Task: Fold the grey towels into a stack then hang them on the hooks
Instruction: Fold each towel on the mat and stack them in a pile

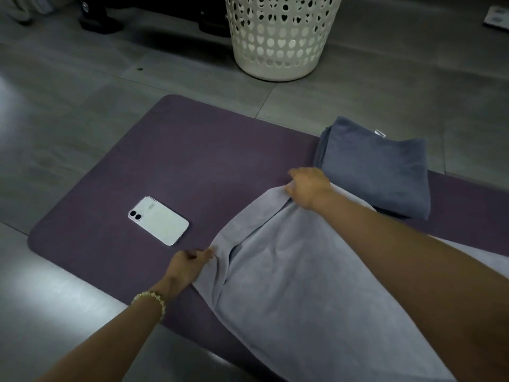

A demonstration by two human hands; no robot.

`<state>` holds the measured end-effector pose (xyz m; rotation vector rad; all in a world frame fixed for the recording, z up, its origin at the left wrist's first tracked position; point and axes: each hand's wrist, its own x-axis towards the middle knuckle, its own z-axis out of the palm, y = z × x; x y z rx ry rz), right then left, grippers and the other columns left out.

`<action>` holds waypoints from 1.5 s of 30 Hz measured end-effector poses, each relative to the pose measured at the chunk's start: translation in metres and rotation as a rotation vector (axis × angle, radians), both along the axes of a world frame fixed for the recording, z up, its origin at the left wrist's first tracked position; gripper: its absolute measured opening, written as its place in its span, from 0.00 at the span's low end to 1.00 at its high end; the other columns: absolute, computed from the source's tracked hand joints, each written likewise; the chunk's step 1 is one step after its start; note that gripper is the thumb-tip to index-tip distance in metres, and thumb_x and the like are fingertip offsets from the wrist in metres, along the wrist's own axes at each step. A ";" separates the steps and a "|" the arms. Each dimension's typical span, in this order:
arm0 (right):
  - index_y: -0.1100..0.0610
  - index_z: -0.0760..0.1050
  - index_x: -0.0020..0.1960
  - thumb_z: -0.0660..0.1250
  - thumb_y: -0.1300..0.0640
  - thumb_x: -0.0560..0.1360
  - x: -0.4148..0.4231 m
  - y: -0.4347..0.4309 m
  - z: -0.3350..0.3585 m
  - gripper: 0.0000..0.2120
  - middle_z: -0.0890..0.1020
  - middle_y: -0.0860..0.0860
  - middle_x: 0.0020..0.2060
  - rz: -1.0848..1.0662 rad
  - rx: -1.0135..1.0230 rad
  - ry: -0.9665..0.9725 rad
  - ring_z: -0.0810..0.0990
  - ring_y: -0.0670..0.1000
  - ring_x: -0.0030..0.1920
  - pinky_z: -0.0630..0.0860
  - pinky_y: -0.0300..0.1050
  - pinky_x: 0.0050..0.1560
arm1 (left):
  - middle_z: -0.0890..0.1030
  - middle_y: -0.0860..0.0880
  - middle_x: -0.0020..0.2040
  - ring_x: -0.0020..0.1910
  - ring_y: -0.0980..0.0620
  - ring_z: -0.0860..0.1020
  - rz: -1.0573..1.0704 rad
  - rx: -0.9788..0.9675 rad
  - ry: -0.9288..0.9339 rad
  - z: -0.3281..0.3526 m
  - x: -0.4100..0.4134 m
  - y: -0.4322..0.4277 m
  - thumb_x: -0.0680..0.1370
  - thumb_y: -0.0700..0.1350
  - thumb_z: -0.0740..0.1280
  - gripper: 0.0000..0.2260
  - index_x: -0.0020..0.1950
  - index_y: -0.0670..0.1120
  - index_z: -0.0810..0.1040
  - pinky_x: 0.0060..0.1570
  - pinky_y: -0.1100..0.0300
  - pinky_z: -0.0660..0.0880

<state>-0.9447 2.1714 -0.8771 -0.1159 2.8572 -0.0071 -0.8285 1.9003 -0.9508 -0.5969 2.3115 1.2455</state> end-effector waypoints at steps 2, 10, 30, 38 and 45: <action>0.58 0.66 0.69 0.51 0.50 0.81 -0.006 -0.006 -0.016 0.20 0.72 0.56 0.66 0.014 0.222 -0.054 0.69 0.57 0.67 0.57 0.49 0.70 | 0.77 0.50 0.33 0.35 0.55 0.73 0.011 0.087 0.034 -0.003 -0.007 0.008 0.76 0.49 0.69 0.12 0.37 0.41 0.80 0.29 0.73 0.69; 0.54 0.70 0.58 0.60 0.63 0.76 -0.025 -0.018 -0.029 0.12 0.81 0.56 0.53 -0.106 -0.013 0.034 0.77 0.57 0.56 0.66 0.46 0.60 | 0.72 0.45 0.36 0.37 0.50 0.69 0.029 0.230 0.132 -0.004 -0.021 0.018 0.76 0.50 0.69 0.12 0.42 0.41 0.80 0.35 0.62 0.68; 0.49 0.63 0.73 0.58 0.48 0.80 0.082 0.002 -0.060 0.22 0.55 0.47 0.77 -0.029 -0.473 -0.130 0.52 0.49 0.76 0.50 0.46 0.75 | 0.81 0.50 0.42 0.43 0.52 0.79 -0.284 -0.059 -0.144 0.008 0.009 -0.022 0.69 0.62 0.71 0.22 0.46 0.43 0.80 0.44 0.59 0.75; 0.50 0.61 0.74 0.59 0.50 0.80 0.185 0.108 -0.027 0.23 0.56 0.46 0.76 -0.332 -0.563 -0.152 0.57 0.47 0.75 0.52 0.36 0.71 | 0.82 0.53 0.53 0.51 0.55 0.81 -0.368 0.440 0.086 0.084 0.016 0.110 0.71 0.44 0.75 0.18 0.59 0.48 0.76 0.45 0.65 0.78; 0.54 0.65 0.72 0.58 0.52 0.81 0.299 0.222 -0.004 0.20 0.66 0.50 0.72 -0.807 -0.761 -0.006 0.65 0.51 0.71 0.60 0.39 0.68 | 0.80 0.53 0.58 0.57 0.55 0.79 -0.567 0.745 0.007 0.129 0.076 0.295 0.68 0.43 0.77 0.25 0.62 0.52 0.74 0.55 0.61 0.76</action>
